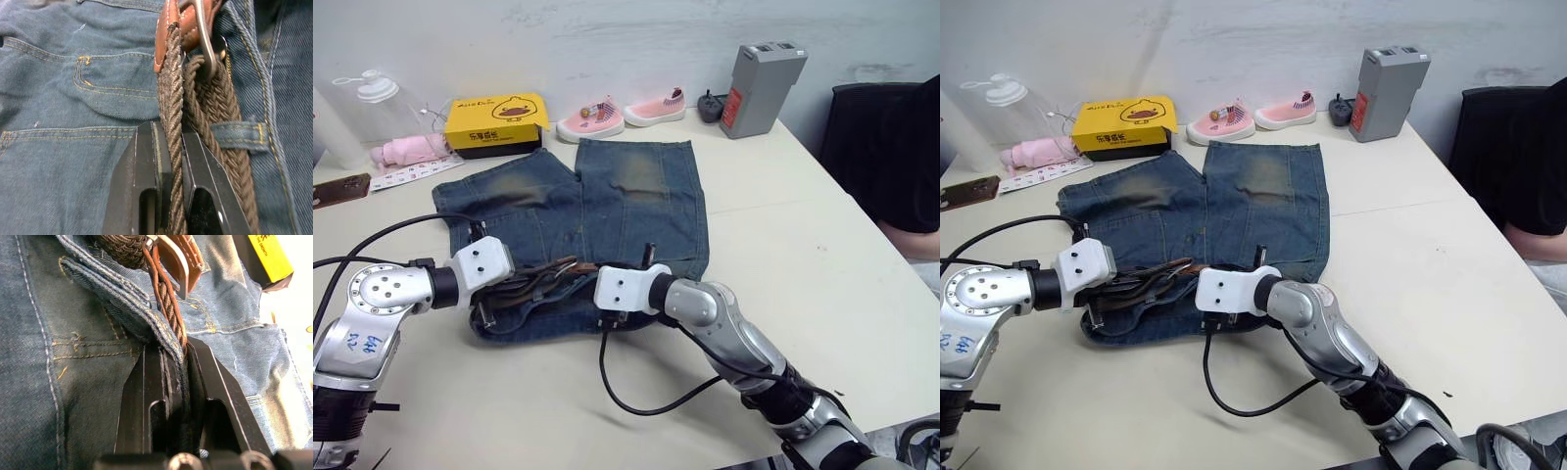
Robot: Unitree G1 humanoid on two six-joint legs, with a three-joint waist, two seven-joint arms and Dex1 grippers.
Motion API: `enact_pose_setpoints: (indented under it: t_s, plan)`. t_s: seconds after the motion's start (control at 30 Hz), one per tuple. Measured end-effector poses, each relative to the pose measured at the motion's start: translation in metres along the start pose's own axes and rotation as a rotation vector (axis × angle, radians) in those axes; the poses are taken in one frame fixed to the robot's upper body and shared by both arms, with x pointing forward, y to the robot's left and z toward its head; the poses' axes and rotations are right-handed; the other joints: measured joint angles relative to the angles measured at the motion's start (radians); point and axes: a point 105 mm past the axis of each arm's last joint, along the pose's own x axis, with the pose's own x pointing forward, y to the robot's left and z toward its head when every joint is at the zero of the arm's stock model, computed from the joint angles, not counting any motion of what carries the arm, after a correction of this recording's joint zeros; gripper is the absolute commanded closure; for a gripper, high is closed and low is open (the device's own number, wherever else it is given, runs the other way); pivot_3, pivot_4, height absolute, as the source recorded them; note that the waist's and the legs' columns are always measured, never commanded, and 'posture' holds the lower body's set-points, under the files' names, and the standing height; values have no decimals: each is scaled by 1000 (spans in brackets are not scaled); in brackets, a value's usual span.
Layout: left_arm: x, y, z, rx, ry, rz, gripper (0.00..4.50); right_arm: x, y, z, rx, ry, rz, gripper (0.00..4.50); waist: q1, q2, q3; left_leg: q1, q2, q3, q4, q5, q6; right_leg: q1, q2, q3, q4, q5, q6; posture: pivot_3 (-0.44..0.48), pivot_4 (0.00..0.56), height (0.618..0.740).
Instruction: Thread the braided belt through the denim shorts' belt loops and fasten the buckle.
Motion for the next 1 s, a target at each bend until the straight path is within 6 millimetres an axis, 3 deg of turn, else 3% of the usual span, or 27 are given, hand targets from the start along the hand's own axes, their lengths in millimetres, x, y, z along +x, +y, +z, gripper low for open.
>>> enact_pose_setpoints:
  t_s: [0.47, 0.73, 1.0]
  plan:
    - [-8, 5, -1, 102, 51, -46, 4500, 1, -2, 2, 4, -7, -14, 4467, -1, 0, 0, 0, 0, 0, 0, 0, 0, 0, 0, 0, 0, 0, 0, 0, 150, 636]
    - [-1, 9, 2, 143, 60, -61, 4500, 1, -2, 2, -2, -8, -14, 4467, -2, 0, 0, -1, 0, 0, 0, 0, 0, -1, 0, 0, 1, 0, 0, 0, 150, 636]
    - [31, 6, 18, 170, -26, -96, 4500, -1, 0, -1, -11, 1, 3, 4467, 2, -1, 0, -3, -1, 0, 4, 0, 0, -2, 0, -1, 2, 0, 0, 0, 150, 636]
